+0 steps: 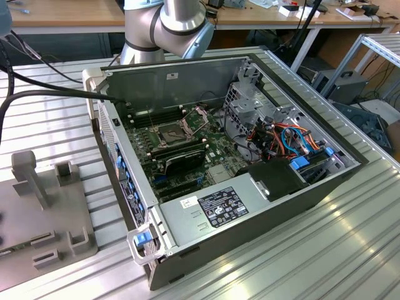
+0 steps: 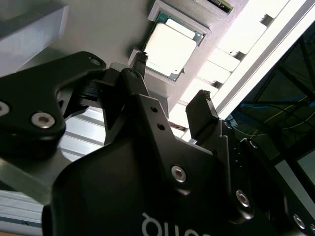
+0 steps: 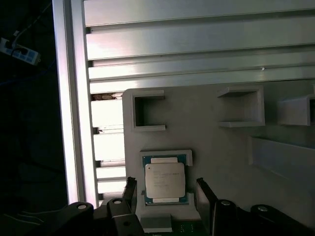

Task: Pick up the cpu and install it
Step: 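Pick up the cpu and move it towards the insertion slot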

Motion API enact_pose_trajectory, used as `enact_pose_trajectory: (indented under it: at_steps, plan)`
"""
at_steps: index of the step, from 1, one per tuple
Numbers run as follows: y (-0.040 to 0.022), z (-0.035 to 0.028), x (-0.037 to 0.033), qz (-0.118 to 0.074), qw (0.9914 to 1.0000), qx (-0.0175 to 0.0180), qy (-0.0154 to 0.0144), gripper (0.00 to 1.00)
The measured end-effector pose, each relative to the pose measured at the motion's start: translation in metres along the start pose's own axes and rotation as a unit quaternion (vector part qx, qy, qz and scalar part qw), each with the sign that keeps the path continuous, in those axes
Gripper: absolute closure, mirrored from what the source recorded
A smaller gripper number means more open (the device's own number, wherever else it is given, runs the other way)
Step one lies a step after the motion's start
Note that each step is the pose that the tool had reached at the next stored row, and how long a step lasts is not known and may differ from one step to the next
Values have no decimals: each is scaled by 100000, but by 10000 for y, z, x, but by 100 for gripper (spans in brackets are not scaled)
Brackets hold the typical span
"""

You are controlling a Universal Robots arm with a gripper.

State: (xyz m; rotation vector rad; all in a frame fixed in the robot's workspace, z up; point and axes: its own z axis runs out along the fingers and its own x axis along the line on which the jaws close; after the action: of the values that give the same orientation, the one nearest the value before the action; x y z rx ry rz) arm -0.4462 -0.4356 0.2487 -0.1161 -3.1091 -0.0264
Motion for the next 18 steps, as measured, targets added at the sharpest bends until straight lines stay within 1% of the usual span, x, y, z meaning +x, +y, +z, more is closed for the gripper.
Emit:
enact_pose_trajectory:
  at_steps: [3,4,5,6,15,18]
  plan:
    - [0,5,0,-1,100000,10,8,40]
    - [0,21,-1,-3,100000,-3,-10,40]
    - [-31,99,-5,0,100000,49,2,40]
    - [-40,124,-7,-1,100000,41,-7,40]
    - [-50,287,-12,-1,100000,46,0,40]
    - [-50,331,-14,-1,100000,47,1,40]
